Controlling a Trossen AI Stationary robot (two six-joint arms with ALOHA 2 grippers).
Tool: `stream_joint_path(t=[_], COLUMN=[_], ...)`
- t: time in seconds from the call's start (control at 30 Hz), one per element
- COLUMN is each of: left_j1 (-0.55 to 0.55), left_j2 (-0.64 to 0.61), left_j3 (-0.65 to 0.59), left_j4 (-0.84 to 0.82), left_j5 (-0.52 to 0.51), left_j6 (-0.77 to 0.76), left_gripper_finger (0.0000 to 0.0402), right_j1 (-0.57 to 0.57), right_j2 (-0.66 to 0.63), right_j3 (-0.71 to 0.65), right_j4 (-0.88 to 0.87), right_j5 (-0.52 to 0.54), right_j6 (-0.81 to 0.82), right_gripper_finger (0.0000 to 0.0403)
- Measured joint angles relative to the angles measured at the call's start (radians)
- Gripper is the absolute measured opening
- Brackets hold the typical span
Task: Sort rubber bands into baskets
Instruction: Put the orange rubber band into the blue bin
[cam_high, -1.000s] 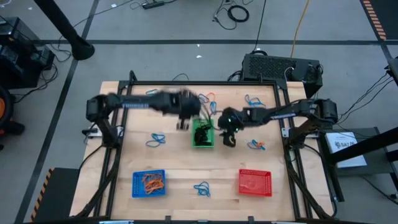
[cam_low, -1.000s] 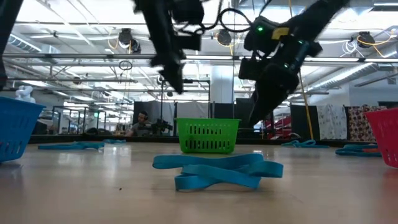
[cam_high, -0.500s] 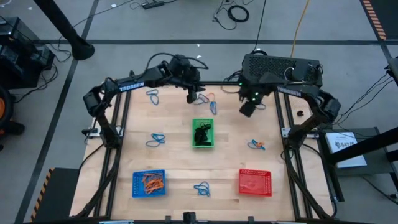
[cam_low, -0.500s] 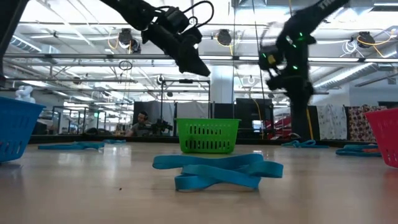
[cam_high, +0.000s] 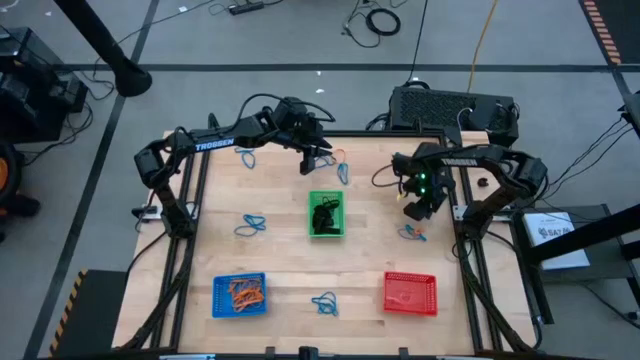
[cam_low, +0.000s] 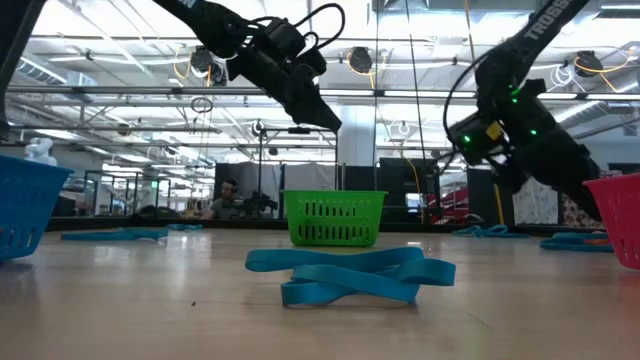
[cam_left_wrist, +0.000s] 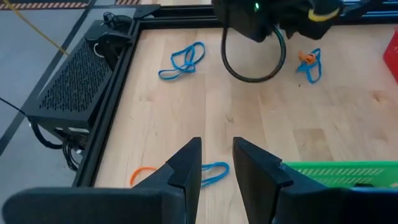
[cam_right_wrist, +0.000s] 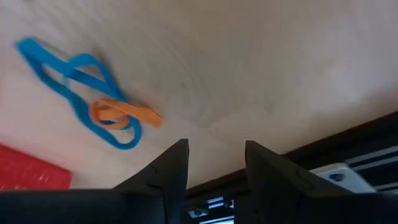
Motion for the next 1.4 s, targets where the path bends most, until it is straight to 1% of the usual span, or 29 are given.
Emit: stream_joint_path(t=[0.17,0.27,0.67,0.83,0.97,1.1,1.23,1.33,1.4], left_j1=[0.000,-0.002,-0.004,-0.004,-0.004,-0.004,-0.004,-0.004,-0.004], left_j2=[0.000,0.000,0.000,0.000,0.000,0.000,0.000,0.000,0.000], left_j3=[-0.002,-0.002,-0.005,-0.022,-0.028,-0.029,-0.029,-0.029,-0.029], left_j4=[0.021,0.019,0.008,0.007,0.008,0.014,0.016,0.016,0.019], left_j5=[0.000,0.000,0.000,0.000,0.000,0.000,0.000,0.000,0.000], left_j6=[-0.002,-0.007,-0.022,-0.035,-0.036,-0.037,-0.038,-0.046,-0.053], left_gripper_finger=[0.0100,0.0099,0.0099,0.0099,0.0099,0.0099,0.0099,0.0099,0.0099], right_j1=[0.037,0.063,0.181,0.201,0.206,0.206,0.206,0.210,0.221], right_j2=[0.000,0.000,0.000,0.000,0.000,0.000,0.000,0.000,0.000], right_j3=[-0.062,-0.081,-0.087,-0.087,-0.087,-0.087,-0.096,-0.102,-0.099], right_j4=[0.082,0.117,0.110,0.146,0.179,0.187,0.255,0.240,0.194], right_j5=[-0.001,-0.039,-0.152,-0.153,-0.104,-0.096,-0.100,-0.118,-0.130], right_j6=[0.054,0.072,0.107,0.106,0.117,0.113,0.104,0.072,0.038], right_gripper_finger=[0.0151,0.0151,0.0151,0.0151,0.0146,0.0130,0.0104,0.0067,0.0030])
